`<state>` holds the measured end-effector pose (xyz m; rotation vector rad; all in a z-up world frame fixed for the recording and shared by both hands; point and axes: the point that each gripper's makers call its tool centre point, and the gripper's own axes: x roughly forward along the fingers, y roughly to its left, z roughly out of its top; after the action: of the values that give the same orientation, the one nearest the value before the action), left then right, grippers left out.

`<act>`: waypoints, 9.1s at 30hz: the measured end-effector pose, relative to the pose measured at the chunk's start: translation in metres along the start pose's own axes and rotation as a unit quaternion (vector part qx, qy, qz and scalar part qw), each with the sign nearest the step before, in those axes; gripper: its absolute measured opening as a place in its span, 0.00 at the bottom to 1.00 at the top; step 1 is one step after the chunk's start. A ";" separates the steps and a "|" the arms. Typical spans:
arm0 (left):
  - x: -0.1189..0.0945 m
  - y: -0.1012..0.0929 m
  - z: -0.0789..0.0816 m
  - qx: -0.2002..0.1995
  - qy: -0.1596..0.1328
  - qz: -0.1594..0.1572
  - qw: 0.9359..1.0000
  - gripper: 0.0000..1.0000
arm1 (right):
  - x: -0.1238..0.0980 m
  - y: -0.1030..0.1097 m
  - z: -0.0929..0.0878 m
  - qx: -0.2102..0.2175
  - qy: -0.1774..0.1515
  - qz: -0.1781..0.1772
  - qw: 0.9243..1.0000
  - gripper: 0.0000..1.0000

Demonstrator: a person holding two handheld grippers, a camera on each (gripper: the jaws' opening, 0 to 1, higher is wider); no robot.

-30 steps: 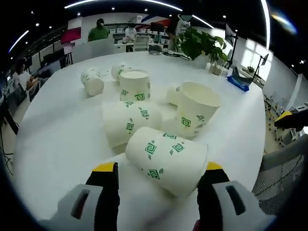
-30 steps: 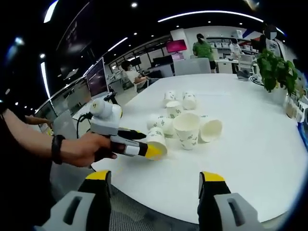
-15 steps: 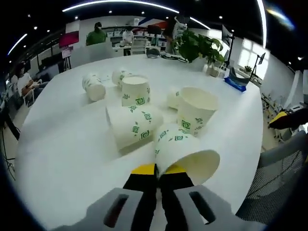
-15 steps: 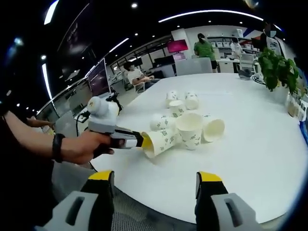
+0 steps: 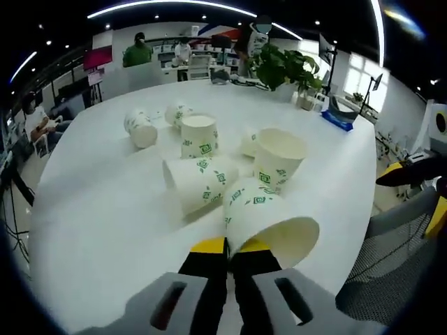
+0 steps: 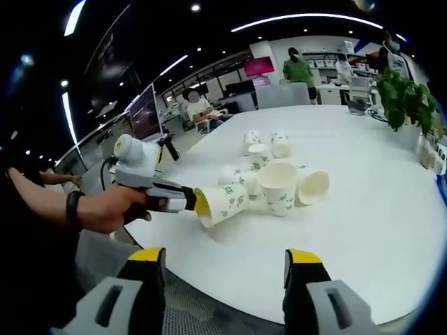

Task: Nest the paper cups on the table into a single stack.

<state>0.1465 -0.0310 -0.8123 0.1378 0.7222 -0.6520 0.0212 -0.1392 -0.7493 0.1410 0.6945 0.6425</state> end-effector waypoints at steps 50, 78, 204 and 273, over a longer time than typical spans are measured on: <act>-0.001 0.013 0.012 0.066 0.120 -0.050 0.989 0.00 | -0.001 0.007 0.003 0.000 -0.002 0.007 1.000 0.69; -0.004 0.027 0.041 0.038 0.059 -0.030 0.997 0.25 | 0.012 0.006 0.007 -0.009 0.009 0.018 1.000 0.69; -0.140 0.026 -0.032 -0.053 -0.033 0.052 0.997 0.68 | 0.134 -0.081 0.020 -0.316 0.265 0.046 0.910 0.23; -0.147 0.030 -0.030 -0.052 -0.043 0.049 0.997 0.69 | 0.130 0.039 0.055 -0.520 0.295 0.168 0.784 0.00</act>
<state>0.0649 0.0769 -0.7418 0.0487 0.6615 -0.5221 0.1128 -0.0262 -0.7663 -1.0364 0.8213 1.3682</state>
